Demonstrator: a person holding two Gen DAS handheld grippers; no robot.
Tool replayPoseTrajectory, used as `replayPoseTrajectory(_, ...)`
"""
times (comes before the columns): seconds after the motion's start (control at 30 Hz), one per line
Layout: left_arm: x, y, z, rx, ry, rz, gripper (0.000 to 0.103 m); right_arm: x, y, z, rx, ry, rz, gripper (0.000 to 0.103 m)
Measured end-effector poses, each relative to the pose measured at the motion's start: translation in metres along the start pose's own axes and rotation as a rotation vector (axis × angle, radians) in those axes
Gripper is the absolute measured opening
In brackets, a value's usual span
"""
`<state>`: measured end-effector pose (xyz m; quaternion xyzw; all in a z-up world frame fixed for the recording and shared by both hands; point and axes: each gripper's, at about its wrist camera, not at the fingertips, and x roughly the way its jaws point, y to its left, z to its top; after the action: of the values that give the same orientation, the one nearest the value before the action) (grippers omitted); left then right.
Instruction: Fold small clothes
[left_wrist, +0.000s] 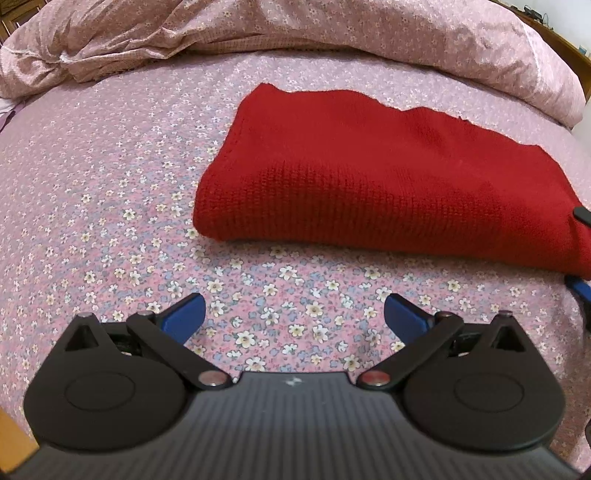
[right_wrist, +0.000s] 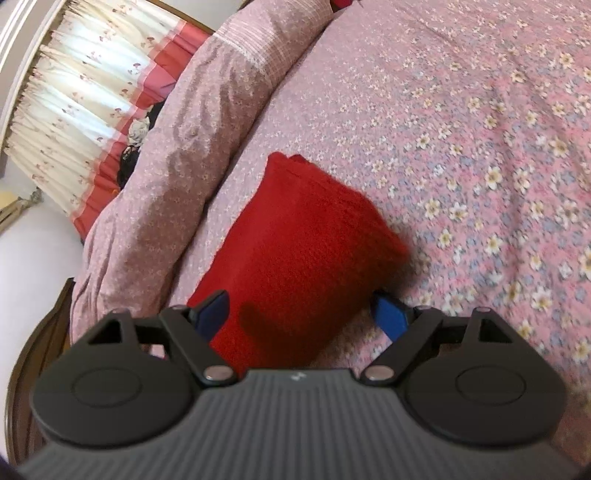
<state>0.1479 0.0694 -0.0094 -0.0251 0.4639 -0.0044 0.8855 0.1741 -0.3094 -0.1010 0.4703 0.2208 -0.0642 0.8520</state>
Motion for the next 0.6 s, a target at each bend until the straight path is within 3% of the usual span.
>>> replayPoseTrajectory(0.6, 0.006, 0.004, 0.002, 0.011, -0.003, 0.004, 0.103, 0.042, 0.012, 0.007, 0.031, -0.184, 0.008, 0.088)
